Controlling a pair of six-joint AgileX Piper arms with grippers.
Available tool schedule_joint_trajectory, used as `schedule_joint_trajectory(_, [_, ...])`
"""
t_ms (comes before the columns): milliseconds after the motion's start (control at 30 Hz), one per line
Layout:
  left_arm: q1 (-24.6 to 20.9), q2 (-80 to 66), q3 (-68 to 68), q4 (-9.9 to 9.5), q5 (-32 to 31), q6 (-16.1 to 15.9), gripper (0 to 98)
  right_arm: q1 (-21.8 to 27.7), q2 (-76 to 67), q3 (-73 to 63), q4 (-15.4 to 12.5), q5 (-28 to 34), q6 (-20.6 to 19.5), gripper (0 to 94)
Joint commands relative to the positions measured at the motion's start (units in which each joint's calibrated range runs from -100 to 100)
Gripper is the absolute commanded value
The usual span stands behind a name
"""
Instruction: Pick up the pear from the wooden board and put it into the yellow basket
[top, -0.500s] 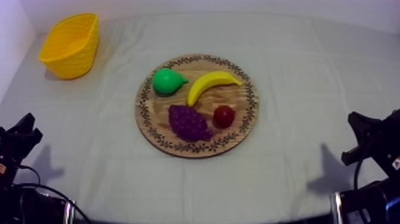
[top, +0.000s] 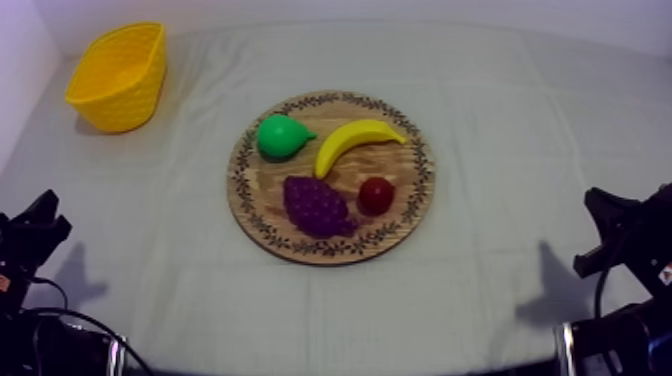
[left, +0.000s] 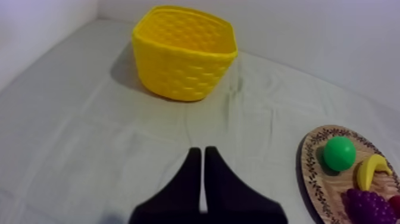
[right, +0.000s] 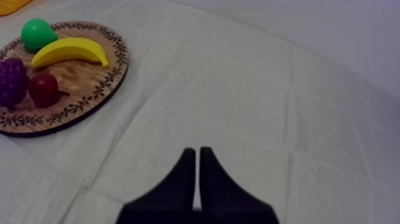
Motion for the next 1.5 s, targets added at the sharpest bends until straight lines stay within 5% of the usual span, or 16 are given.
schedule_joint_trajectory(0, [0.00,-0.04,0.04,0.03,0.00,0.00,0.1,-0.01,-0.04,-0.05,-0.01,0.04,-0.03,0.4])
schedule_joint_trajectory(400, [0.00,-0.04,0.04,0.03,0.00,-0.33,0.1,-0.01,-0.04,-0.05,-0.01,0.04,-0.02,0.4])
schedule_joint_trajectory(833, [6.69,-0.16,0.04,0.17,-0.19,-11.03,0.0,-0.01,-0.04,-0.05,-0.01,0.04,-0.02,0.4])
schedule_joint_trajectory(1033, [9.87,0.09,-0.20,0.46,-0.91,-7.38,0.0,-0.01,-0.04,-0.05,-0.01,0.04,-0.02,0.4])
schedule_joint_trajectory(1167, [10.27,4.11,-1.41,2.36,-0.48,-7.28,0.0,-0.01,-0.04,-0.05,-0.01,0.04,-0.03,0.4])
schedule_joint_trajectory(1467, [9.75,22.51,-11.08,8.78,1.52,-14.20,0.0,-0.01,-0.04,-0.05,-0.01,0.04,-0.01,0.4])
